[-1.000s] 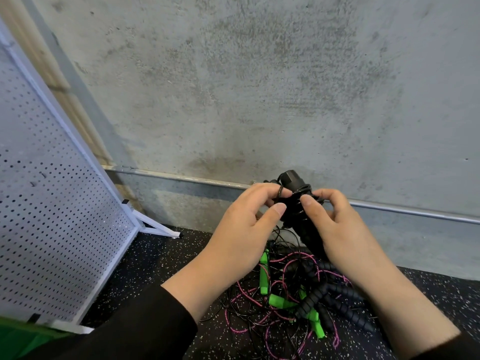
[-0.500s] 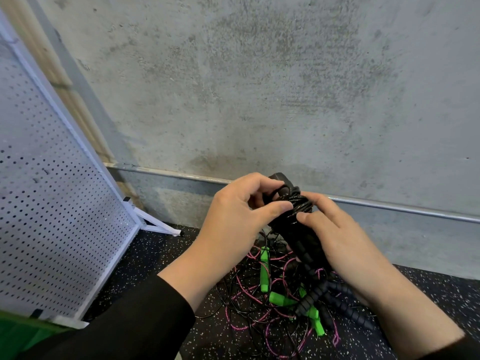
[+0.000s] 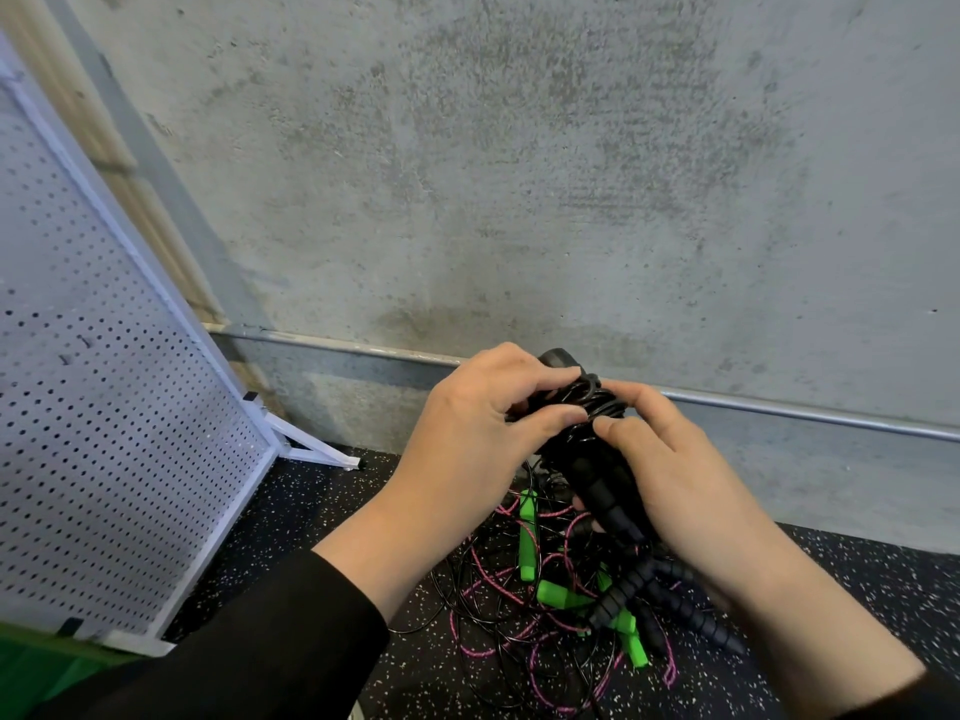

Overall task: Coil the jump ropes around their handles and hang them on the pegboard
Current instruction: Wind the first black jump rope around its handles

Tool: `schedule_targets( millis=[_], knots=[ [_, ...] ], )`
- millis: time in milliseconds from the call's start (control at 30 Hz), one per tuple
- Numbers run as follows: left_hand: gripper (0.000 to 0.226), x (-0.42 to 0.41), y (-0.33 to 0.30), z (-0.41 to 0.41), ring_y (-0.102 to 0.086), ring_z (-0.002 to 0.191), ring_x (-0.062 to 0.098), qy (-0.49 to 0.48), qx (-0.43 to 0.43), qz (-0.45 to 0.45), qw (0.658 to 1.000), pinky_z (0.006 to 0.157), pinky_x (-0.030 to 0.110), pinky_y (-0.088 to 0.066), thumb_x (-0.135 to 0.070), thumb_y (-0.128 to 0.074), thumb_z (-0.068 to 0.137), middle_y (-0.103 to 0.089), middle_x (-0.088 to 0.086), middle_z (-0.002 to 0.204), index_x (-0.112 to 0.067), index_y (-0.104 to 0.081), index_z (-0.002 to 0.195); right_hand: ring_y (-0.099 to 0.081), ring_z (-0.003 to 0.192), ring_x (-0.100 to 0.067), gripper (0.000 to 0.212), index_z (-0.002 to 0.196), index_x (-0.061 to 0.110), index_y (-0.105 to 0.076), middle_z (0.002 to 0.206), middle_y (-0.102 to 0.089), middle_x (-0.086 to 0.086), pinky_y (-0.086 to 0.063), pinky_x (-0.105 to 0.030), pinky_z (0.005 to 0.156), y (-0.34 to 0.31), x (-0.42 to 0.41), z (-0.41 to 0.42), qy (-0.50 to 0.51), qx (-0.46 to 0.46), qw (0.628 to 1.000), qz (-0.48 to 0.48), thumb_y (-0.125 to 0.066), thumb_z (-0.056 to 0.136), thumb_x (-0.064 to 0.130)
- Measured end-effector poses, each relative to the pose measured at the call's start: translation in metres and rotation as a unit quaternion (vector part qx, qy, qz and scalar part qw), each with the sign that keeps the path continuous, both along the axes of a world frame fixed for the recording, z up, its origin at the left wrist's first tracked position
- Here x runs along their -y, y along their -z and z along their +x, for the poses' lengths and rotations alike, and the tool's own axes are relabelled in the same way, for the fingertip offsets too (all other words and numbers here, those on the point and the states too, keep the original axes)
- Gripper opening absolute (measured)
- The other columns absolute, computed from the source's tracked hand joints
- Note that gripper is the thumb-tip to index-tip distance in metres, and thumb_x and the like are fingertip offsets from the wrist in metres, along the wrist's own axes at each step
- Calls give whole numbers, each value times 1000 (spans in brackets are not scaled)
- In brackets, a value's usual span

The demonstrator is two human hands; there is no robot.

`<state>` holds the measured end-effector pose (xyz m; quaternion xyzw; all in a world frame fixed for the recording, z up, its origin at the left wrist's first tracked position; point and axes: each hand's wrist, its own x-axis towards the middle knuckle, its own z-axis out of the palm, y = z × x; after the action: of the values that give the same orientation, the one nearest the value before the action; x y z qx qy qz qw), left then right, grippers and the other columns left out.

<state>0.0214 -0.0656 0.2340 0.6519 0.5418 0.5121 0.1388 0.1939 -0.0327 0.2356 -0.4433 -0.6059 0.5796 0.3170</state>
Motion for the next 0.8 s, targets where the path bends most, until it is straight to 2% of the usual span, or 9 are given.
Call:
schedule_targets(
  millis=[100, 200, 300, 433, 500, 567, 667, 800],
  knots=[
    [33, -1, 3, -2, -60, 101, 10, 12, -73, 3, 997, 92, 23, -46, -23, -65, 95, -62, -11, 103, -17, -72, 126, -73, 82, -43, 20, 101, 45, -66, 89, -76, -13, -57, -65, 79, 1, -3, 2, 20, -5, 1000, -5, -54, 99, 29],
    [39, -1, 6, -5, -55, 108, 16, 42, -140, -1, 989, 98, 20, -41, -17, -53, 101, -57, -6, 114, -11, -63, 138, -73, 85, -42, 16, 103, 44, -67, 89, -76, -10, -58, -61, 81, 3, -5, 3, 32, -7, 999, -5, -57, 92, 39],
    [42, 0, 5, -7, -52, 113, 13, 64, -150, -21, 986, 100, 15, -36, -13, -49, 102, -55, -5, 118, -10, -59, 142, -70, 83, -50, 18, 100, 38, -69, 84, -75, -15, -55, -50, 69, 1, -6, 3, 37, -21, 999, -26, -54, 98, 28],
    [37, -2, 2, -9, -56, 103, 9, 24, -161, 10, 987, 93, 14, -40, -15, -60, 96, -62, -5, 108, -13, -69, 131, -71, 83, -46, 17, 100, 39, -68, 86, -75, -14, -54, -51, 71, 0, -5, 3, 17, -10, 1000, -17, -54, 98, 30],
    [34, -4, 3, -9, -59, 98, 11, 11, -176, 28, 984, 90, 20, -44, -15, -65, 92, -64, -4, 103, -13, -73, 125, -71, 78, -41, 14, 100, 40, -68, 84, -75, -14, -52, -50, 70, 0, -5, 2, 19, -11, 1000, -18, -57, 92, 37],
    [32, -5, 3, -10, -61, 94, 15, 4, -181, 40, 983, 87, 26, -47, -14, -68, 90, -65, -4, 99, -13, -75, 121, -70, 74, -37, 15, 99, 40, -69, 83, -75, -13, -51, -46, 67, 0, -6, 2, 19, -13, 999, -21, -56, 95, 33],
    [29, -4, 1, -12, -62, 91, 16, 4, -183, 44, 982, 85, 30, -49, -12, -71, 87, -65, -5, 96, -14, -77, 115, -68, 69, -36, 21, 100, 32, -71, 83, -75, -16, -52, -40, 62, -4, -5, 2, 20, -29, 998, -42, -51, 100, 23],
    [20, -3, 0, -12, -57, 85, 15, 26, -218, 57, 974, 78, 26, -46, -14, -67, 86, -65, -7, 92, -16, -79, 102, -66, 64, -38, 19, 104, 21, -69, 83, -72, -22, -52, -40, 61, -12, -8, 6, 18, -45, 997, -67, -50, 101, 21]
  ],
)
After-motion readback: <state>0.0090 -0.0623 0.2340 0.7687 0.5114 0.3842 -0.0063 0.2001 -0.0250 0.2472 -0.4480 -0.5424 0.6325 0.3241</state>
